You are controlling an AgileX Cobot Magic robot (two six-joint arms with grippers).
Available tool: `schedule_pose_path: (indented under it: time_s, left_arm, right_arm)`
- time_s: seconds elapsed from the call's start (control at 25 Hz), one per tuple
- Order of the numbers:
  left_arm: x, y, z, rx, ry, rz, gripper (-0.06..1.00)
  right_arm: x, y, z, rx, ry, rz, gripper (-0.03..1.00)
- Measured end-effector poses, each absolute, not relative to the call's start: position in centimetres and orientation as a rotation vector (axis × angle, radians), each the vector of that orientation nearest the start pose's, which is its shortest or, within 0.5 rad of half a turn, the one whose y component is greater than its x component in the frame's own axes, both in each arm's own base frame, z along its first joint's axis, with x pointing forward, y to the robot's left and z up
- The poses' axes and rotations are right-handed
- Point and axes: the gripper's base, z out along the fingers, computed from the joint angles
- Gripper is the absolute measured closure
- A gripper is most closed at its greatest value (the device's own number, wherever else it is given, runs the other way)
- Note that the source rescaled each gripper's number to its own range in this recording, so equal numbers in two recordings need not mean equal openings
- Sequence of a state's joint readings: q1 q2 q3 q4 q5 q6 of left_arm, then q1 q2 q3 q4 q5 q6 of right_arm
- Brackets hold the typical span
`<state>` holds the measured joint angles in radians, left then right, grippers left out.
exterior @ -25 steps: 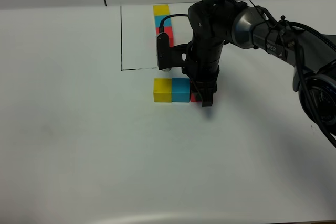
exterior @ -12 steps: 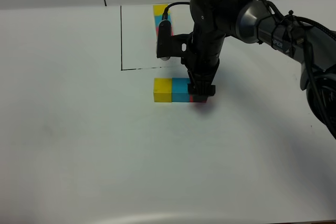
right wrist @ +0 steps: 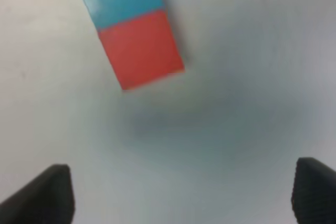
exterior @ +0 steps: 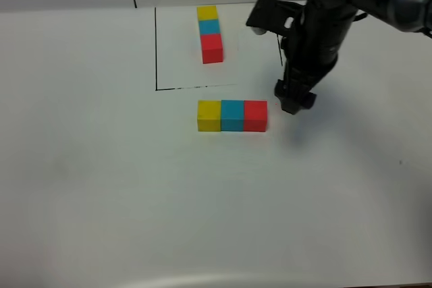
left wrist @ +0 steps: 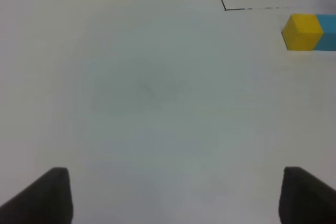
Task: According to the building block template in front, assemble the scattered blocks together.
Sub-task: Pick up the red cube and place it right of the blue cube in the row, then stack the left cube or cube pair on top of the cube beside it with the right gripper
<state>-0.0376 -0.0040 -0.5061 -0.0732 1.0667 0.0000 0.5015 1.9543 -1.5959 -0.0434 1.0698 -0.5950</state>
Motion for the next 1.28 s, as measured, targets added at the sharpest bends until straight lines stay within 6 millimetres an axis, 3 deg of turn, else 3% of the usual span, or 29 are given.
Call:
schedule_pose_path:
  time_s: [0.16,0.32,0.44,0.64,0.84,0.96,1.12,1.28]
  left_arm:
    - [-0.7,-0.6,27.9,0.042,2.039,-0.111,0.12]
    - [-0.7,-0.6,27.9,0.042,2.039,-0.111,0.12]
    - [-0.7,-0.6,27.9,0.042,2.039,-0.111,0.12]
    - [-0.7,-0.6,27.9,0.042,2.039,-0.111,0.12]
    - [-0.7,-0.6,27.9,0.042,2.039,-0.111,0.12]
    - [-0.7,-0.6,27.9,0.042,2.039,-0.111,0.12]
    - [-0.7,-0.6,27.9,0.042,2.039,-0.111,0.12]
    - [-0.7,-0.6,27.9,0.042,2.039,-0.111,0.12]
  right_arm:
    - [32.7,15.6,23.5,-1.367,2.636,-0.064,0.28]
    - [29.6,12.6,22.9,-1.175,2.766,-0.055,0.35]
    - [27.5,11.3,23.1,-1.071,2.773,-0.048,0.43]
    - [25.4,10.3,23.4,-0.99,2.72,-0.035,0.45]
    - [25.6,10.3,23.6,-0.955,2.687,-0.038,0.45]
    - [25.9,10.2,23.8,-0.976,2.648,-0.069,0.37]
    - [27.2,10.8,24.5,-1.084,2.598,-0.1,0.19]
    - [29.6,13.3,24.2,-1.32,2.531,-0.162,0.13]
